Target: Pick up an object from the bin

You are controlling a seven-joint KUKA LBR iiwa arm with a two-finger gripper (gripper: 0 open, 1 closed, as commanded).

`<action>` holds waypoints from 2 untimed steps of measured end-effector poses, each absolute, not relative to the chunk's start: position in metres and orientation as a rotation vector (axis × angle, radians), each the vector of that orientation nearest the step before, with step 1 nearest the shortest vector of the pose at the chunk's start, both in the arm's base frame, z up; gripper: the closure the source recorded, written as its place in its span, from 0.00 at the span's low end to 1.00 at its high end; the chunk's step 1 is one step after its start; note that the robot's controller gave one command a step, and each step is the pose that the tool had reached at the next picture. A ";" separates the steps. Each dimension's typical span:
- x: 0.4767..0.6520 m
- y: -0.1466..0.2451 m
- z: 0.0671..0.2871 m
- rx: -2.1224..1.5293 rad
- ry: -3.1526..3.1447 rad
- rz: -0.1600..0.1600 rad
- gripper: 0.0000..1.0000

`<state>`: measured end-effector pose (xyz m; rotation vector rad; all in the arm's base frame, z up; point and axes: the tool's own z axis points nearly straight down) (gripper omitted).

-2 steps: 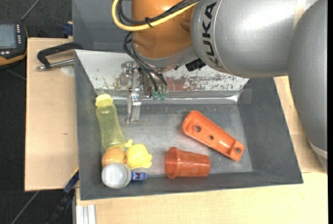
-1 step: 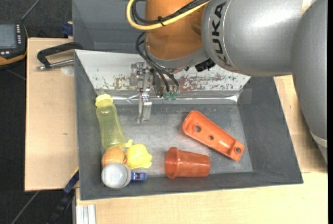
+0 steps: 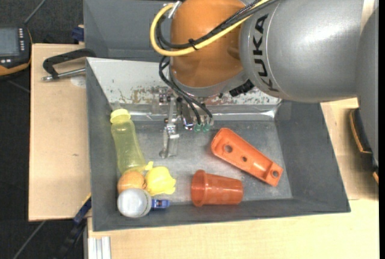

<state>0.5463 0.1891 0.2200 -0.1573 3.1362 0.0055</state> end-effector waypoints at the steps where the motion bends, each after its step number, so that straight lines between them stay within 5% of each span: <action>1: 0.573 0.155 0.208 -0.158 3.130 0.012 0.00; 2: 0.552 0.138 0.196 -0.103 3.134 0.006 0.00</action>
Offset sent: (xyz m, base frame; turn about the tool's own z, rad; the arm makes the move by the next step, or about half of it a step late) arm -0.0365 -0.0527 -0.0346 0.0558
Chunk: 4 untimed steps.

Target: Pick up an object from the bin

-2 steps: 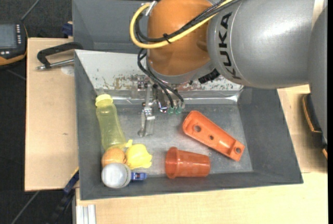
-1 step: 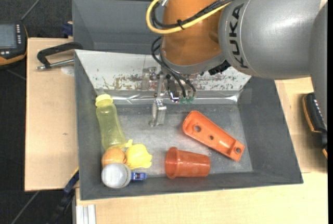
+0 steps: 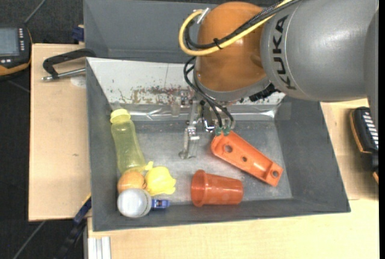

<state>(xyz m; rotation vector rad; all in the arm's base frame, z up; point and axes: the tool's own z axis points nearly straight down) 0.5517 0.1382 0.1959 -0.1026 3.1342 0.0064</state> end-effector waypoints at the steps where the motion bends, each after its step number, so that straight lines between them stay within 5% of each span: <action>1: 0.546 0.103 0.158 -0.093 3.132 0.015 0.00; 3: 0.545 0.048 0.119 0.084 3.132 0.015 0.00; 4: 0.561 0.033 0.116 -0.056 3.132 0.009 0.00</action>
Offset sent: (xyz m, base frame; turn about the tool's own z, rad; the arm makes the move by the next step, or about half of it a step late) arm -0.0116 -0.0647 -0.0590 0.1328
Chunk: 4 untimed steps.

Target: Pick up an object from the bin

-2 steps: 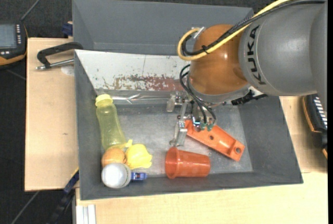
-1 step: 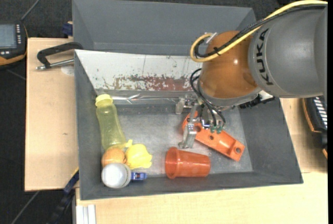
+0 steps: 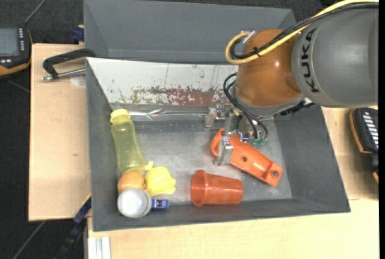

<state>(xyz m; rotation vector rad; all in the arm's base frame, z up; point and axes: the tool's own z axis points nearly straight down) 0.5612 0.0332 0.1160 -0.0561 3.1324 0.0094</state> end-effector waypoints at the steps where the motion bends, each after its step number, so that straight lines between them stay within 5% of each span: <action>1: 0.546 -0.010 0.085 -0.155 3.124 0.015 0.00; 2: 0.555 -0.037 0.084 -0.406 3.105 0.010 0.00; 3: 0.578 -0.062 0.071 -0.938 2.975 0.011 1.00; 4: 0.578 -0.063 0.071 -0.937 2.976 0.011 1.00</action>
Offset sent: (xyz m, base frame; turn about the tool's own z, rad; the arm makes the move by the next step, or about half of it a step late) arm 0.0015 -0.0775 -0.0226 -0.2508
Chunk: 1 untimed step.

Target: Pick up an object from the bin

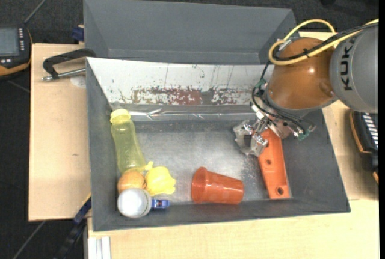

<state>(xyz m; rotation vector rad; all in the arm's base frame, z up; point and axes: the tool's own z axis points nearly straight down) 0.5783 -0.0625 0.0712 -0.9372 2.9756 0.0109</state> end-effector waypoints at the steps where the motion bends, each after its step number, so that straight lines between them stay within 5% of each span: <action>1: 0.579 -0.075 0.083 -1.032 2.945 0.015 1.00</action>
Offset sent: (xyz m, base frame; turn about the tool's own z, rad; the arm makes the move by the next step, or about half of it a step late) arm 0.0041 -0.0762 0.0356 0.2746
